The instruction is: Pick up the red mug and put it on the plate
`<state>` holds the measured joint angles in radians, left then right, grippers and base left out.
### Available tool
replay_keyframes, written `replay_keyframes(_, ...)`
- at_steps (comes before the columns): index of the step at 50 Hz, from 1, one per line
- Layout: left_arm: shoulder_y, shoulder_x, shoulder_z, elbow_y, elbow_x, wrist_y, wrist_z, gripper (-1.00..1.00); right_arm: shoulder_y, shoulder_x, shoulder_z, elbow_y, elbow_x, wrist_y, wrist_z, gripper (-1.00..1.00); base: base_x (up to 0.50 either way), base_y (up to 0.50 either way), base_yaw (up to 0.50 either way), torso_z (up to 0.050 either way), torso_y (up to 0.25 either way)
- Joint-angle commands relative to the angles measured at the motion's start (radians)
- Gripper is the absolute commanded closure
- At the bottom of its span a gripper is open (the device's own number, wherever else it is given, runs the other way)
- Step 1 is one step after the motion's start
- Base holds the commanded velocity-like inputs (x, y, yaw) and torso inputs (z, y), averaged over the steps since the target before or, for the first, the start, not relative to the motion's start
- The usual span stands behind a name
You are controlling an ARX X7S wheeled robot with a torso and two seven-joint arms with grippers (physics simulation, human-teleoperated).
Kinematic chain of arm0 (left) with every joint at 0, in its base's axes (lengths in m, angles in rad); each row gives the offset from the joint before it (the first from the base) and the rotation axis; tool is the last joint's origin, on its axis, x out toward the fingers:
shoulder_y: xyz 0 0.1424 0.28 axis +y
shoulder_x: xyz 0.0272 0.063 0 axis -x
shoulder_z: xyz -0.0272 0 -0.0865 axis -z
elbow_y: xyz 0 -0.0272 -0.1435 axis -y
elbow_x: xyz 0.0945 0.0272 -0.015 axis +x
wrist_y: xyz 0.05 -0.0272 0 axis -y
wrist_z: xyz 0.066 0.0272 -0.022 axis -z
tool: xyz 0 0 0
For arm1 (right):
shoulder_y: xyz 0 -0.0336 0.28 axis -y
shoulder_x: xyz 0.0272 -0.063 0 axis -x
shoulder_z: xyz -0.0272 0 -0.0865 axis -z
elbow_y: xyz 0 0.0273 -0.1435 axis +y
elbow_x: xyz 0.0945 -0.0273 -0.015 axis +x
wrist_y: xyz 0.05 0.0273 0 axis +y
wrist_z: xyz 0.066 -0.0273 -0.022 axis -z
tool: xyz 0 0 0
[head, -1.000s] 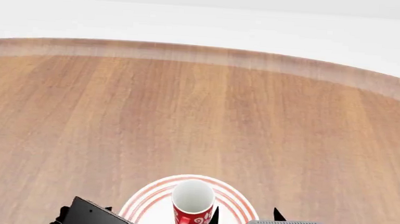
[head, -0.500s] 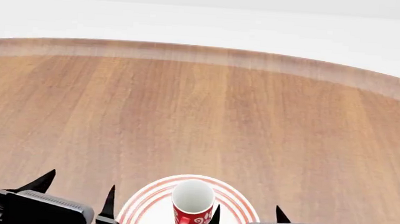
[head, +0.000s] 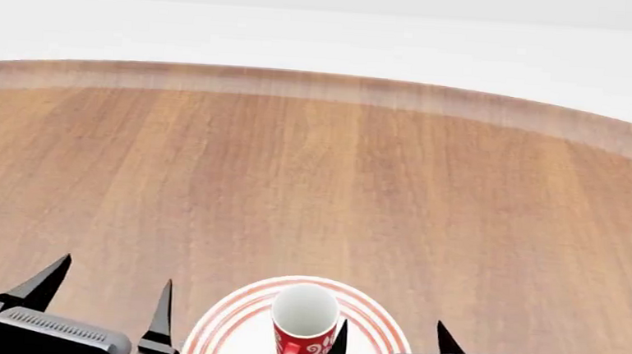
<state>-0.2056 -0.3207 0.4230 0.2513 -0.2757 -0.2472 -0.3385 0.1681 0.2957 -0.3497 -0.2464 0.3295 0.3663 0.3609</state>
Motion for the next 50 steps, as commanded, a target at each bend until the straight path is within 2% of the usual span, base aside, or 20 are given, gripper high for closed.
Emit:
replay_keyframes(1, 0.011, 0.012, -0.022, 0.019, 0.017, 0.011, 0.013, -1.00, -0.011, -0.013, 0.023, -0.026, -0.014, -0.011, -0.017, -1.00, 0.00, 0.00, 0.00, 0.000, 0.000)
replay_keyframes(10, 0.024, -0.005, -0.019, 0.102, 0.040, -0.008, -0.016, -1.00, -0.063, 0.004, 0.027, -0.113, -0.041, -0.118, -0.014, -1.00, 0.00, 0.00, 0.00, 0.000, 0.000)
replay_keyframes(25, 0.011, -0.022, -0.006, 0.191, 0.065, -0.056, -0.044, -1.00, -0.060, 0.016, 0.027, -0.202, -0.044, -0.109, 0.007, -1.00, 0.00, 0.00, 0.00, 0.000, 0.000)
replay_keyframes(50, 0.008, -0.041, 0.015, 0.306, 0.107, -0.096, -0.081, -1.00, -0.096, 0.032, 0.024, -0.285, -0.072, -0.194, 0.023, -1.00, 0.00, 0.00, 0.00, 0.000, 0.000)
